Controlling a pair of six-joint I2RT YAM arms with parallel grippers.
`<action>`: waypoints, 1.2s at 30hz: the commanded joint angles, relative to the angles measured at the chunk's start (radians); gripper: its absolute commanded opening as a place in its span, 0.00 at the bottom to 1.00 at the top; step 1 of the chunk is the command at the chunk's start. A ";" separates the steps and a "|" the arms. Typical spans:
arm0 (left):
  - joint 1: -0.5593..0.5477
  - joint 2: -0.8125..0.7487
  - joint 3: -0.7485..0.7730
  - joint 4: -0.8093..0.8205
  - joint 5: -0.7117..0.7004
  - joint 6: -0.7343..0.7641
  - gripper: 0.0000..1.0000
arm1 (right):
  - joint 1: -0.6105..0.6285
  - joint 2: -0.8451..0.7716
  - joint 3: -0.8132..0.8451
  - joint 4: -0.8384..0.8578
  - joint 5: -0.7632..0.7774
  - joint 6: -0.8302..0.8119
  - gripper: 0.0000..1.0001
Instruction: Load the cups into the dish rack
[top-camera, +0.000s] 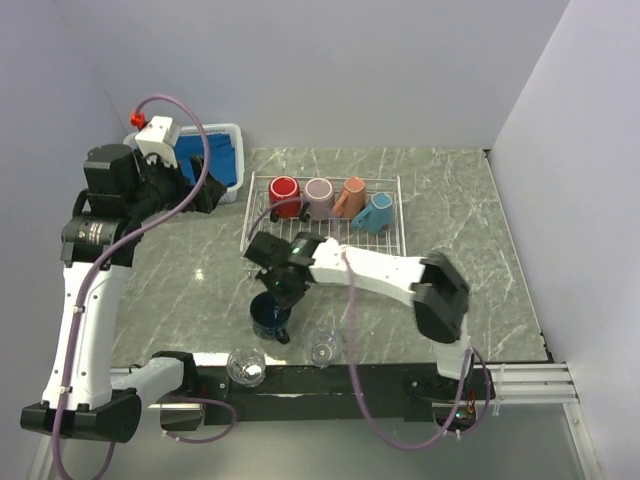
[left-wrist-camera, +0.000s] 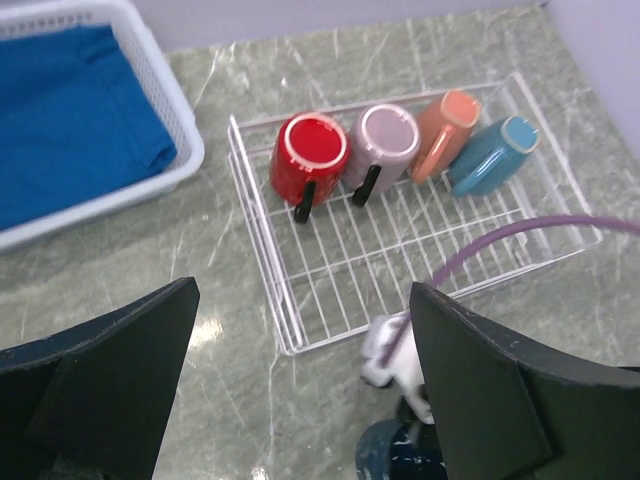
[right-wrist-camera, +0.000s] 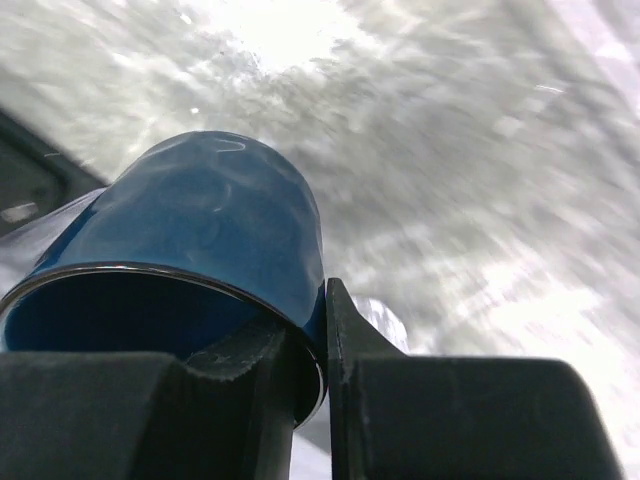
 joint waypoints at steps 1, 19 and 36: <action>0.004 0.044 0.126 -0.017 0.071 -0.023 0.93 | -0.060 -0.277 0.087 -0.075 0.106 0.043 0.00; -0.117 0.643 0.741 -0.043 0.734 -0.246 0.93 | -0.740 -0.766 -0.167 0.670 -0.457 0.454 0.00; -0.157 0.591 0.485 0.359 0.831 -0.546 0.91 | -0.851 -0.436 -0.008 1.084 -0.603 0.710 0.00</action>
